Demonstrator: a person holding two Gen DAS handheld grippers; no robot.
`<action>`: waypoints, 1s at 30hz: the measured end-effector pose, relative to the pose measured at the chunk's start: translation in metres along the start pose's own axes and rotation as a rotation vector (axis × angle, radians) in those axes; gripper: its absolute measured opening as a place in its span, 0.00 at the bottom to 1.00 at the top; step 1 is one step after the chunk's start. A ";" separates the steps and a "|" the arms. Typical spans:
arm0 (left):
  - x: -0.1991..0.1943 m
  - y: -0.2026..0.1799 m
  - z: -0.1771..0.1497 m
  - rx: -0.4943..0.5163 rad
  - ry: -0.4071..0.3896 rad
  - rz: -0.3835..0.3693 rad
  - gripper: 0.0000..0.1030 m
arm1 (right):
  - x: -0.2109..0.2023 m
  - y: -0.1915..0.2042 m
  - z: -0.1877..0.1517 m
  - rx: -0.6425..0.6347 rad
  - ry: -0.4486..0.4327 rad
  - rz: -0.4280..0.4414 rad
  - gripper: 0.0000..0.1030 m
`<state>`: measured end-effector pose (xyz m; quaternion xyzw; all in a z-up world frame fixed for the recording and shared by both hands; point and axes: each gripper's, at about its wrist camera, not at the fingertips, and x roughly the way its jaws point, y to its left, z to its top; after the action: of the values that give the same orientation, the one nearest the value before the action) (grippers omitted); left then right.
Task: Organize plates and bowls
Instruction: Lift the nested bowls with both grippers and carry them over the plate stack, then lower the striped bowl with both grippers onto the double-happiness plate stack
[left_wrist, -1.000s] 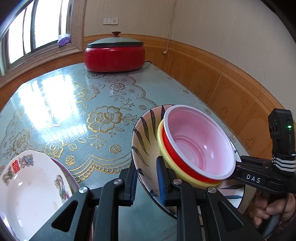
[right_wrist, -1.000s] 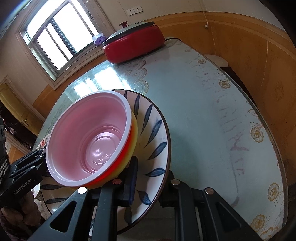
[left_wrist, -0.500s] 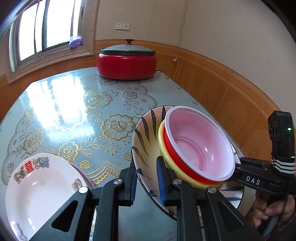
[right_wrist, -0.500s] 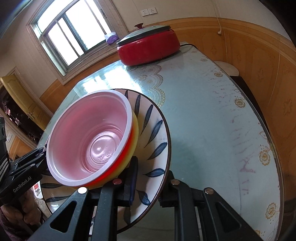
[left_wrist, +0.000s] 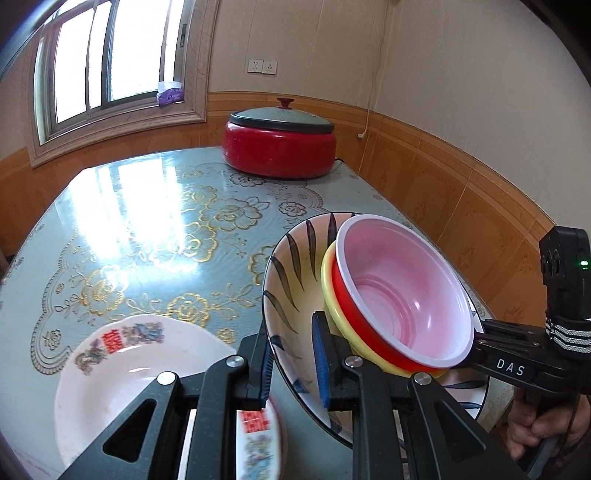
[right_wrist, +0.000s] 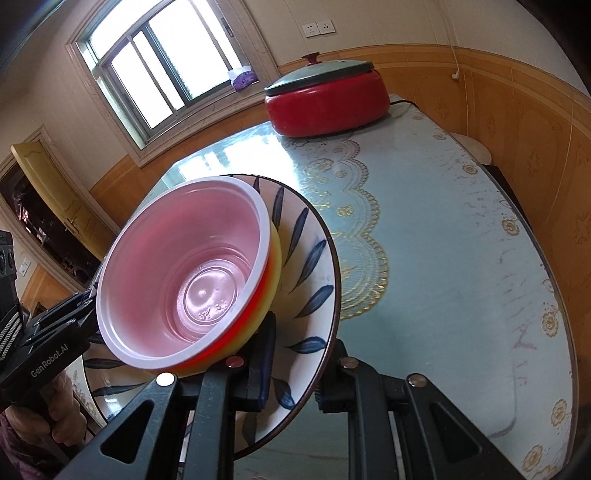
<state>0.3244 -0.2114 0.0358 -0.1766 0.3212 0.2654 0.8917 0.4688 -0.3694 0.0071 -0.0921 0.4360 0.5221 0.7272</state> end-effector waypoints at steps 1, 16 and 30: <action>-0.003 0.008 0.000 0.000 -0.002 -0.002 0.18 | 0.001 0.008 -0.001 -0.002 -0.002 0.000 0.16; -0.047 0.117 -0.022 -0.001 -0.006 -0.033 0.17 | 0.024 0.126 -0.028 -0.001 -0.004 -0.016 0.15; -0.050 0.166 -0.055 -0.032 0.050 -0.033 0.17 | 0.053 0.169 -0.053 -0.032 0.084 -0.057 0.15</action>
<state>0.1681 -0.1235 0.0047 -0.2028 0.3360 0.2513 0.8848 0.3024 -0.2908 -0.0099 -0.1377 0.4549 0.5037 0.7214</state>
